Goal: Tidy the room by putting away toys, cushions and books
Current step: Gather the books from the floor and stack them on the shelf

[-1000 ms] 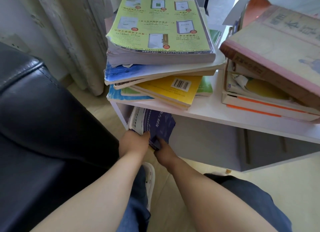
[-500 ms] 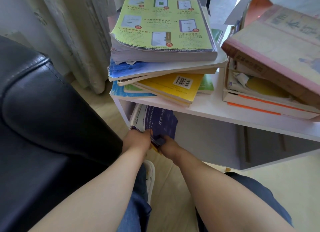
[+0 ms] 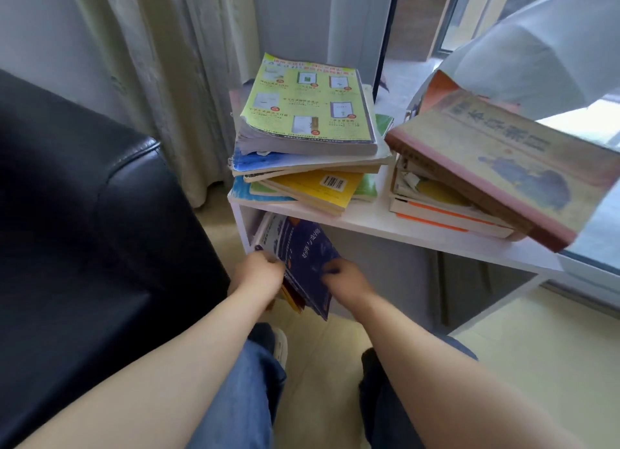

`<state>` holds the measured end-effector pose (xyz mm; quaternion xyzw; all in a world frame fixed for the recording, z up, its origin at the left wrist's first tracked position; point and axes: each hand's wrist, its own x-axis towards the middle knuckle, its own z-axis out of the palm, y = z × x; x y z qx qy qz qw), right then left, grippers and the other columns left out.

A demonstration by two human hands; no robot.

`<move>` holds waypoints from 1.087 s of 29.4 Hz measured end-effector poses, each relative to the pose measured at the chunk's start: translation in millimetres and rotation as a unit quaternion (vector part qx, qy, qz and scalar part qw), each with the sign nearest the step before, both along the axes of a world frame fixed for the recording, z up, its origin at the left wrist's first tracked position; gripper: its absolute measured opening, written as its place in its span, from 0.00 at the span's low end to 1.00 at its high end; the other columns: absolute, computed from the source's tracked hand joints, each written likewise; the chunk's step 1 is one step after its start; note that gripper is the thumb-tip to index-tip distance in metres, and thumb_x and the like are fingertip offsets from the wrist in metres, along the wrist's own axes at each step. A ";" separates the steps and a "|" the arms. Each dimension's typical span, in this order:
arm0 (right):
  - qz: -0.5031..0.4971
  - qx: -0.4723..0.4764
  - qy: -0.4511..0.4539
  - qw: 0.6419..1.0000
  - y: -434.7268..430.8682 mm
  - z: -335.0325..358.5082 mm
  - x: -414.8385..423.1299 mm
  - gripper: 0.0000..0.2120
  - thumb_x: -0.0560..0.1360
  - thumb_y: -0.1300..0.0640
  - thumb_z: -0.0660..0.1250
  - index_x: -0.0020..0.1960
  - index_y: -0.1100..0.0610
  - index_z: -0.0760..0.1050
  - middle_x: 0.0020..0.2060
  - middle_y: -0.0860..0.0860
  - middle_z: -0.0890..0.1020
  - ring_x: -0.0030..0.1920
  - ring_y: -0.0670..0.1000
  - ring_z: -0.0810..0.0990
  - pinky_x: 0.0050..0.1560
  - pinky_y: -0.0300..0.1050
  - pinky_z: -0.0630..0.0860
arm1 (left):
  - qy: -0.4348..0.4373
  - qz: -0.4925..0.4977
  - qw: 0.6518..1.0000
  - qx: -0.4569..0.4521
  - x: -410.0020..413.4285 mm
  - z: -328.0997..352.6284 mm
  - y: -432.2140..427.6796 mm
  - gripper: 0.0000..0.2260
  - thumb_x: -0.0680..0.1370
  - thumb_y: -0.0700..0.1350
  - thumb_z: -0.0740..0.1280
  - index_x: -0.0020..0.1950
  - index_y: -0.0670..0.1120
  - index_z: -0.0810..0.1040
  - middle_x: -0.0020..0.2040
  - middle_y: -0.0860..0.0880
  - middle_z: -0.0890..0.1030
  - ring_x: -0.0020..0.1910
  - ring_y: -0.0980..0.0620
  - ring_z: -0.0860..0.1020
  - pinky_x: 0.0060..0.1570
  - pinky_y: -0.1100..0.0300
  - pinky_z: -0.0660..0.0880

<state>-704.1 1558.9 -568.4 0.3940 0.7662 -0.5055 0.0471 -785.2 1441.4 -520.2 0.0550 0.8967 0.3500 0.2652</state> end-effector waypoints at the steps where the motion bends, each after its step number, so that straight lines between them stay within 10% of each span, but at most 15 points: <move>1: -0.003 0.009 0.007 1.000 -0.4 10.9 5.4 0.16 0.77 0.59 0.60 0.64 0.55 0.73 0.61 0.53 0.77 0.59 0.54 0.76 0.59 0.49 0.74 | 0.026 -0.029 0.999 0.019 4.6 8.2 -1.7 0.06 0.79 0.47 0.60 0.49 0.50 0.76 0.46 0.49 0.80 0.44 0.48 0.79 0.40 0.57 0.77; 10: 0.012 0.104 0.194 0.975 -3.2 141.1 41.4 0.07 0.76 0.59 0.62 0.49 0.50 0.77 0.36 0.46 0.81 0.33 0.42 0.77 0.35 0.34 0.74 | 0.357 -0.114 0.923 0.087 23.2 105.6 4.6 0.10 0.79 0.46 0.60 0.57 0.51 0.78 0.50 0.52 0.82 0.49 0.50 0.79 0.44 0.57 0.77; 18: -0.032 0.394 0.109 0.912 33.7 195.1 55.2 0.17 0.78 0.58 0.57 0.65 0.50 0.72 0.62 0.49 0.77 0.65 0.53 0.68 0.59 0.47 0.68 | 0.450 -0.252 0.857 -0.001 3.0 148.1 39.8 0.15 0.80 0.44 0.58 0.67 0.49 0.71 0.65 0.50 0.74 0.66 0.50 0.68 0.61 0.54 0.69; 27: 0.039 0.420 -0.104 0.901 83.9 183.6 46.1 0.27 0.78 0.44 0.55 0.74 0.46 0.51 0.77 0.52 0.51 0.76 0.61 0.46 0.76 0.56 0.46 | 0.356 -0.365 0.840 -0.188 -16.8 144.6 89.9 0.22 0.82 0.53 0.52 0.76 0.56 0.53 0.78 0.48 0.53 0.76 0.41 0.50 0.75 0.45 0.46; 32: 0.050 0.433 -0.096 0.895 104.3 184.2 39.6 0.26 0.77 0.44 0.58 0.73 0.44 0.53 0.73 0.51 0.57 0.76 0.61 0.48 0.75 0.54 0.49 | 0.416 -0.394 0.774 -0.270 -28.5 160.1 114.7 0.26 0.79 0.60 0.56 0.73 0.49 0.59 0.69 0.44 0.66 0.66 0.42 0.68 0.59 0.49 0.71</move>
